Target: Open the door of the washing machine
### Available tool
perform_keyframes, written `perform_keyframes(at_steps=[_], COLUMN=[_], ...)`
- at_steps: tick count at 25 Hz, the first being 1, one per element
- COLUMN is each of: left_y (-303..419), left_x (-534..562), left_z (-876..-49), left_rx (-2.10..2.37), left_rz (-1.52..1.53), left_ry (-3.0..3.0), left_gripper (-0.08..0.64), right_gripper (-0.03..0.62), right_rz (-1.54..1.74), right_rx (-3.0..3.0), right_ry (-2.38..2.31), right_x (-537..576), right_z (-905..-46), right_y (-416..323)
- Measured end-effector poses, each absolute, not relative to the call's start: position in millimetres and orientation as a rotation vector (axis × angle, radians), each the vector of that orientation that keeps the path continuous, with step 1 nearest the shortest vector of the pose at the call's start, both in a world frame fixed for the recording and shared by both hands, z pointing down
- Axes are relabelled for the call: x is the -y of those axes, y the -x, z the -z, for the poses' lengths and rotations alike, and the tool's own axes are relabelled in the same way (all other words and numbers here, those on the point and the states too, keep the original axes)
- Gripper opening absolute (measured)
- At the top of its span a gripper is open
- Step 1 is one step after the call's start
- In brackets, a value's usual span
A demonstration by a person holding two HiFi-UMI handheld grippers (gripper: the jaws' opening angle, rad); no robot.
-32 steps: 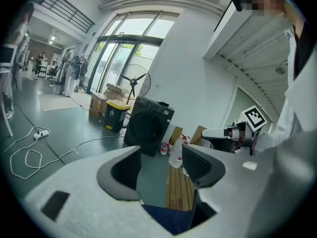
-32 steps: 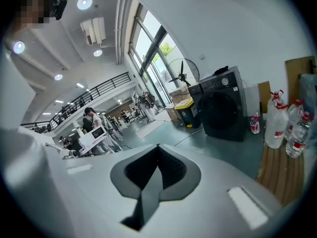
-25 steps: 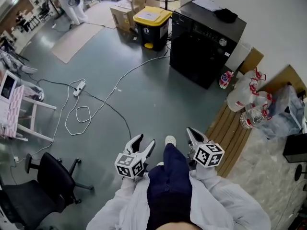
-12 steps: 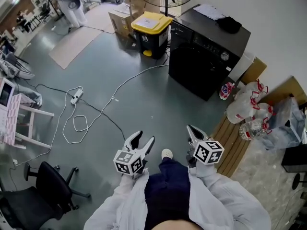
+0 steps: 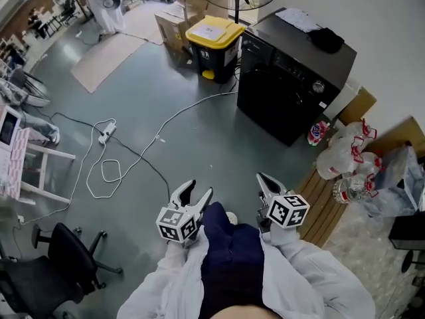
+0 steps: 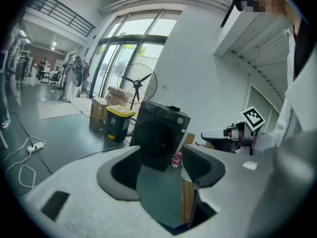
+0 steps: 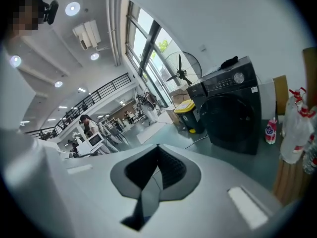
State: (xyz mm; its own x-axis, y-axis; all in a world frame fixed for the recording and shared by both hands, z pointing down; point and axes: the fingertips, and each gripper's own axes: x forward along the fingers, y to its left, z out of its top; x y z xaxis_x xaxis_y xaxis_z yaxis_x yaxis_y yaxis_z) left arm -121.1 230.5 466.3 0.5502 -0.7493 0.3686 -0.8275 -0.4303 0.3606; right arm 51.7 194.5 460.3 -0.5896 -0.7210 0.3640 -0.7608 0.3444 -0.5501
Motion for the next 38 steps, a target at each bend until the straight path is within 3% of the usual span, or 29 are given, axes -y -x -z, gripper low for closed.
perform_keyframes(at_steps=[11,29,38], left_y=[121.0,158.3,165.8], left_x=[-148.8,106.2,173.7], left_z=[-477.6,-462.0,-467.2], left_rx=[1.226,1.031,0.918], left_rz=[-0.184,-0.232,-0.273], left_ry=[-2.273,-2.414,-2.481], left_gripper=[0.252,0.253,0.253], right_gripper=[0.006,0.006,0.008], right_rz=[-1.091,-1.087,-1.104], right_rx=[2.512,2.461,2.397], right_ry=[-1.404,-1.652,-1.707], right_x=[-124.1,99.7,150.9], right_z=[-467.8,-449.2,-468.3], right_y=[-44.8,-14.0,2.8])
